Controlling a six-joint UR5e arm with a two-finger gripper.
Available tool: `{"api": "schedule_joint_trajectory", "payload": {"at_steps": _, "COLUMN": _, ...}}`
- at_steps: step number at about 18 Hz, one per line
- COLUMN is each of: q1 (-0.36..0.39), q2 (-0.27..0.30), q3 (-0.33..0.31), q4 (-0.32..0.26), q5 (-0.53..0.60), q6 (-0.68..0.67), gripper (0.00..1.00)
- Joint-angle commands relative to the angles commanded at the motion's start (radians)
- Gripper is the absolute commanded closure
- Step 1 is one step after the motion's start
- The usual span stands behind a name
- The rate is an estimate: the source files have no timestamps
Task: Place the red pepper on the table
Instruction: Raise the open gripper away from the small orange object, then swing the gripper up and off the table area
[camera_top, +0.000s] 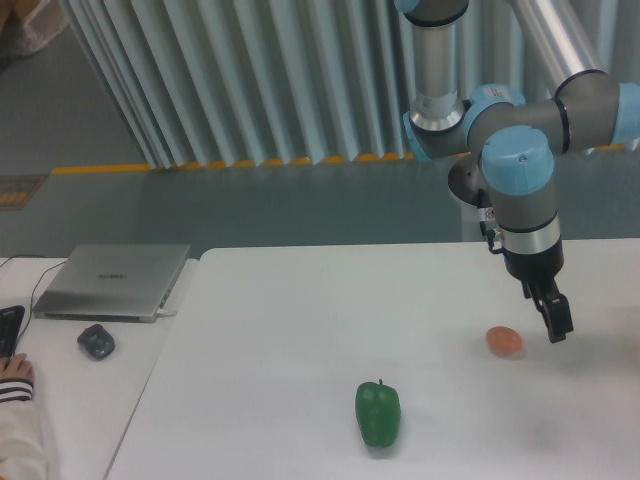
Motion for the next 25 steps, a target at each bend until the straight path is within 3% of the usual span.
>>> {"api": "schedule_joint_trajectory", "payload": {"at_steps": 8, "q1": 0.003, "q2": 0.000, "q3": -0.003, "q4": 0.014, "q5": -0.005, "q6": 0.002, "gripper": 0.00}}
{"api": "schedule_joint_trajectory", "payload": {"at_steps": 10, "q1": 0.009, "q2": 0.005, "q3": -0.032, "q4": 0.018, "q5": -0.005, "q6": 0.000, "gripper": 0.00}}
{"api": "schedule_joint_trajectory", "payload": {"at_steps": 13, "q1": 0.014, "q2": 0.006, "q3": -0.037, "q4": 0.073, "q5": -0.008, "q6": -0.002, "gripper": 0.00}}
{"api": "schedule_joint_trajectory", "payload": {"at_steps": 15, "q1": 0.021, "q2": 0.008, "q3": -0.055, "q4": 0.081, "q5": -0.043, "q6": -0.002, "gripper": 0.00}}
{"api": "schedule_joint_trajectory", "payload": {"at_steps": 17, "q1": 0.066, "q2": 0.008, "q3": -0.061, "q4": 0.130, "q5": -0.077, "q6": 0.008, "gripper": 0.00}}
{"api": "schedule_joint_trajectory", "payload": {"at_steps": 25, "q1": 0.107, "q2": 0.011, "q3": -0.057, "q4": 0.133, "q5": -0.083, "q6": 0.023, "gripper": 0.00}}
